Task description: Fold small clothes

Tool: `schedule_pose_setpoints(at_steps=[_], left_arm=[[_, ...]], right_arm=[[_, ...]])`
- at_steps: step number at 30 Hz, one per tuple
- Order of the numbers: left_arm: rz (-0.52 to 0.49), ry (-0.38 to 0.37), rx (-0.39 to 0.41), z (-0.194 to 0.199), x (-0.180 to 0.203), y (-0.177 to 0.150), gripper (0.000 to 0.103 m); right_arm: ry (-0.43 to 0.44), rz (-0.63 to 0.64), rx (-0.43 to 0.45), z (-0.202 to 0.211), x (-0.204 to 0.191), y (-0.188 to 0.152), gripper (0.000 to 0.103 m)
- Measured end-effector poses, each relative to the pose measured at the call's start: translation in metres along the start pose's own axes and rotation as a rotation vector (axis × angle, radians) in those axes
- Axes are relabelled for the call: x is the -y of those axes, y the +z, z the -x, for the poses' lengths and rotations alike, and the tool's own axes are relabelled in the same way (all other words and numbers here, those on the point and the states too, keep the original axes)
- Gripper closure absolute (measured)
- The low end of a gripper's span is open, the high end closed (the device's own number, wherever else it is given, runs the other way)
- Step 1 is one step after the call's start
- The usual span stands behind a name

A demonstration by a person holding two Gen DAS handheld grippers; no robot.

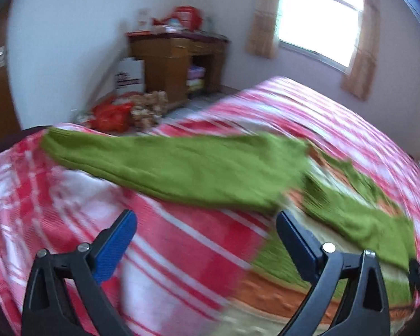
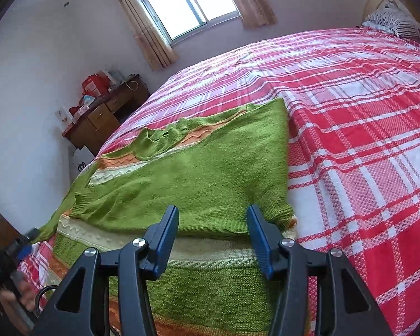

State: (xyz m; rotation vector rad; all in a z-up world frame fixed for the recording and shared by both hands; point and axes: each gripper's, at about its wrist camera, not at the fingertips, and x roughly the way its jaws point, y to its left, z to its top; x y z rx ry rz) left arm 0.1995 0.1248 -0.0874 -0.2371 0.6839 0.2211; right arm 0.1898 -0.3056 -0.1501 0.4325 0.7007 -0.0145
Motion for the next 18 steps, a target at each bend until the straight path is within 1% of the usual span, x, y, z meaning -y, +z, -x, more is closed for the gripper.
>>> schedule_pose_setpoints(at_steps=[4, 6, 9, 12, 14, 16, 18], left_arm=[[0.044, 0.126, 0.021, -0.006, -0.037, 0.017, 0.001], [0.067, 0.155, 0.01, -0.009, -0.05, 0.019, 0.002], [0.089, 0.164, 0.016, -0.01, -0.054, 0.013, 0.002], [0.043, 0.136, 0.027, -0.007, -0.035, 0.007, 0.002], [-0.012, 0.075, 0.024, -0.003, -0.01, 0.005, 0.002], [-0.061, -0.011, 0.013, -0.002, 0.022, 0.002, 0.002], [-0.106, -0.075, -0.003, -0.003, 0.056, 0.0, 0.002]], right_arm=[[-0.003, 0.001, -0.001, 0.001, 0.0, 0.0, 0.051], [-0.004, 0.002, -0.001, 0.001, 0.0, 0.0, 0.05], [-0.012, 0.007, -0.002, 0.001, -0.001, 0.0, 0.05], [-0.04, 0.029, -0.007, 0.0, -0.005, 0.0, 0.05], [-0.053, 0.039, -0.008, 0.0, -0.007, 0.0, 0.05], [-0.079, 0.059, -0.007, 0.0, -0.011, 0.0, 0.05], [-0.099, 0.077, -0.007, 0.003, -0.017, -0.001, 0.05]])
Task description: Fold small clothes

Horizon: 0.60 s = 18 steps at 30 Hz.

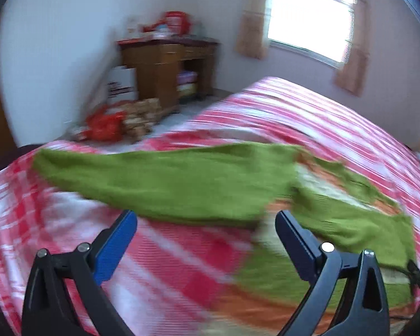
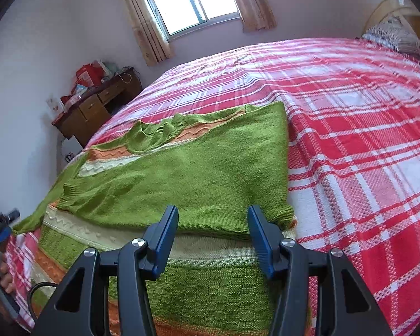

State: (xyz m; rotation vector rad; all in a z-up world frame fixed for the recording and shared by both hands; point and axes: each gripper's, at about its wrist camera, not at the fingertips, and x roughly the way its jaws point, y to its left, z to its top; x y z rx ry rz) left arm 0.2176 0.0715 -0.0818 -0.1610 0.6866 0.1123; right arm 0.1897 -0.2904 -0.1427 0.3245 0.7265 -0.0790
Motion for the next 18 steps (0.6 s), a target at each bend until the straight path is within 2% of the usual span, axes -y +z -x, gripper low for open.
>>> schedule_pose_setpoints(at_steps=[2, 6, 8, 11, 12, 14, 17, 18], left_arm=[[-0.038, -0.026, -0.013, -0.008, 0.027, 0.004, 0.002], [-0.125, 0.009, -0.031, -0.037, 0.08, 0.004, 0.002], [-0.16, 0.053, -0.047, -0.052, 0.095, 0.005, 0.004], [-0.224, 0.174, -0.078, -0.072, 0.11, 0.0, 0.014], [-0.235, 0.208, -0.093, -0.078, 0.11, -0.001, 0.014], [-0.217, 0.215, -0.103, -0.081, 0.105, 0.003, 0.014], [-0.243, 0.303, -0.081, -0.084, 0.104, 0.005, 0.013], [-0.244, 0.309, -0.084, -0.086, 0.103, 0.006, 0.013]], right_arm=[[-0.006, 0.005, 0.012, 0.009, -0.006, -0.001, 0.05], [-0.005, 0.076, 0.069, 0.033, -0.024, -0.004, 0.05], [-0.027, 0.122, 0.071, 0.034, -0.03, -0.001, 0.05], [-0.064, 0.118, 0.095, 0.033, -0.024, 0.007, 0.051], [-0.058, 0.103, 0.091, 0.029, -0.018, 0.009, 0.052], [-0.034, 0.093, 0.051, 0.019, -0.013, 0.011, 0.066], [-0.032, 0.058, -0.05, -0.004, -0.002, 0.003, 0.067], [-0.018, 0.035, -0.049, -0.004, 0.002, 0.002, 0.067]])
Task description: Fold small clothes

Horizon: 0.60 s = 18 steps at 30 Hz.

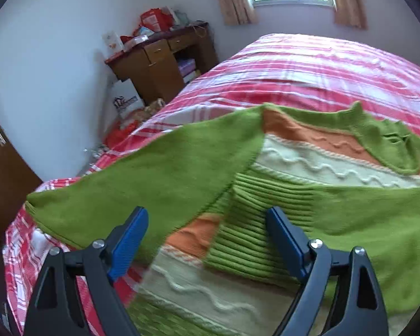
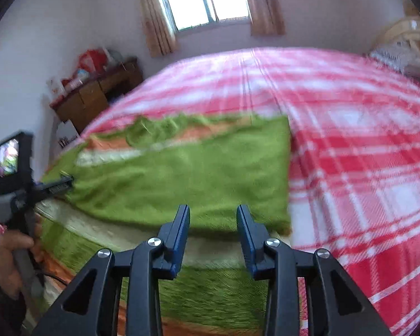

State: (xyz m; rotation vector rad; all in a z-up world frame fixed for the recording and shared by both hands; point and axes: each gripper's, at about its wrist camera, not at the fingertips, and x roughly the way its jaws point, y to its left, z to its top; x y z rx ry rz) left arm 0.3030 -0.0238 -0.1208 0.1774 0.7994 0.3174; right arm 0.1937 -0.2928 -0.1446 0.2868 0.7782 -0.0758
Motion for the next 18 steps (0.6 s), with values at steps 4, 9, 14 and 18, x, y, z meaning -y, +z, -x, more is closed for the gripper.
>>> schedule_pose_setpoints(at_steps=[4, 9, 14, 18], left_arm=[[-0.042, 0.057, 0.001, -0.004, 0.007, 0.001, 0.007], [-0.01, 0.007, -0.003, -0.004, -0.003, 0.003, 0.006], [0.187, -0.138, 0.006, 0.013, -0.06, -0.009, 0.006], [0.253, -0.112, 0.062, 0.023, -0.117, -0.017, 0.006]], right_arm=[[-0.003, -0.015, 0.019, 0.003, 0.001, -0.004, 0.067], [-0.024, 0.033, 0.027, 0.005, -0.01, -0.006, 0.06], [-0.016, 0.043, 0.036, 0.005, -0.01, -0.007, 0.055], [-0.008, 0.037, 0.038, 0.005, -0.008, -0.008, 0.055]])
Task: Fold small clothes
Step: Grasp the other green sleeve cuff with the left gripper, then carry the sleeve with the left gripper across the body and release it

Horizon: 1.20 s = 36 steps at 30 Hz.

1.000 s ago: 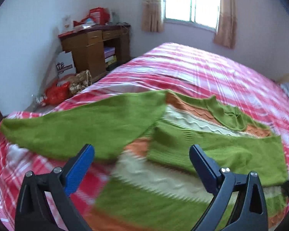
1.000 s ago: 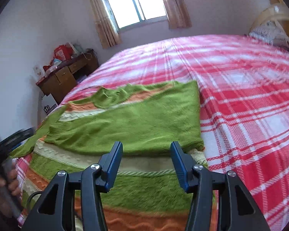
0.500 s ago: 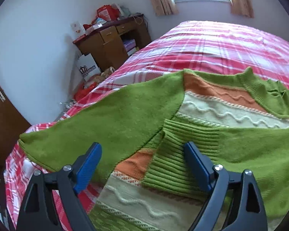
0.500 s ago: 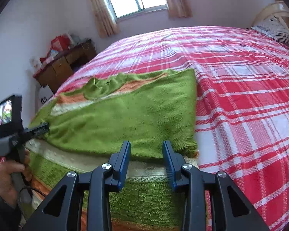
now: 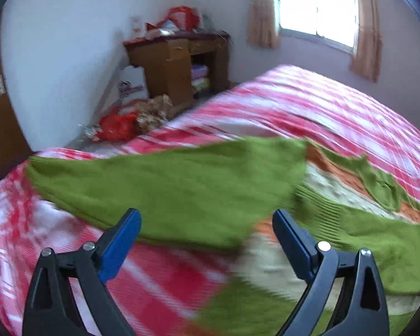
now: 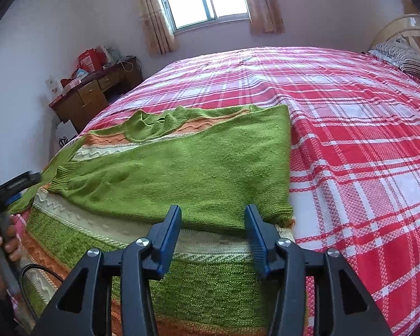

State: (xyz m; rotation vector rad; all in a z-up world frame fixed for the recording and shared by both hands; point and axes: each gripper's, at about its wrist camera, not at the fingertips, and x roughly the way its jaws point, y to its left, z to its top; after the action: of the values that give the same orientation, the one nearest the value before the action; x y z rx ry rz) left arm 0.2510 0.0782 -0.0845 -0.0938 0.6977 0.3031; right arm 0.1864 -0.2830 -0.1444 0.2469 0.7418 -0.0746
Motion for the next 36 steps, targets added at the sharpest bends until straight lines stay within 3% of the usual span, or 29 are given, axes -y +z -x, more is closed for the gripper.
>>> schedule_pose_setpoints(at_steps=[3, 8, 12, 15, 17, 19, 24, 26, 27, 31, 34, 36], left_arm=[[0.056, 0.083, 0.034, -0.002, -0.048, 0.014, 0.002], [0.244, 0.224, -0.028, -0.025, -0.141, 0.027, 0.003], [0.374, 0.288, -0.073, -0.048, -0.192, 0.029, 0.011], [0.448, 0.3, -0.091, -0.064, -0.212, 0.029, 0.023], [0.503, 0.296, -0.105, -0.075, -0.224, 0.027, 0.025], [0.541, 0.284, -0.131, -0.086, -0.23, 0.026, 0.043], [0.532, 0.308, -0.128, -0.097, -0.225, 0.025, 0.073], [0.541, 0.313, -0.127, -0.095, -0.225, 0.025, 0.081], [0.552, 0.314, -0.122, -0.094, -0.226, 0.024, 0.093], [0.533, 0.306, -0.099, -0.092, -0.23, 0.027, 0.097], [0.443, 0.343, -0.017, -0.074, -0.214, 0.036, 0.097], [0.374, 0.32, 0.055, -0.058, -0.192, 0.046, 0.098]], right_arm=[[0.006, -0.005, 0.001, 0.0, 0.001, 0.0, 0.054], [0.007, -0.006, 0.001, 0.0, 0.001, -0.001, 0.054], [0.008, -0.008, 0.002, 0.0, 0.001, -0.001, 0.054], [0.008, -0.007, 0.001, 0.0, 0.0, -0.001, 0.054], [0.006, -0.006, 0.001, 0.001, 0.0, -0.001, 0.054], [0.006, -0.006, 0.001, 0.0, 0.001, -0.001, 0.054], [0.008, -0.007, 0.002, 0.001, 0.001, -0.001, 0.054], [0.007, -0.007, 0.002, 0.001, 0.001, -0.001, 0.054], [0.007, -0.007, 0.002, 0.001, 0.001, -0.001, 0.054], [0.009, -0.009, 0.003, 0.0, 0.001, -0.002, 0.054], [0.01, -0.01, 0.003, 0.0, 0.001, -0.002, 0.054], [0.009, -0.01, 0.003, 0.0, 0.001, -0.002, 0.054]])
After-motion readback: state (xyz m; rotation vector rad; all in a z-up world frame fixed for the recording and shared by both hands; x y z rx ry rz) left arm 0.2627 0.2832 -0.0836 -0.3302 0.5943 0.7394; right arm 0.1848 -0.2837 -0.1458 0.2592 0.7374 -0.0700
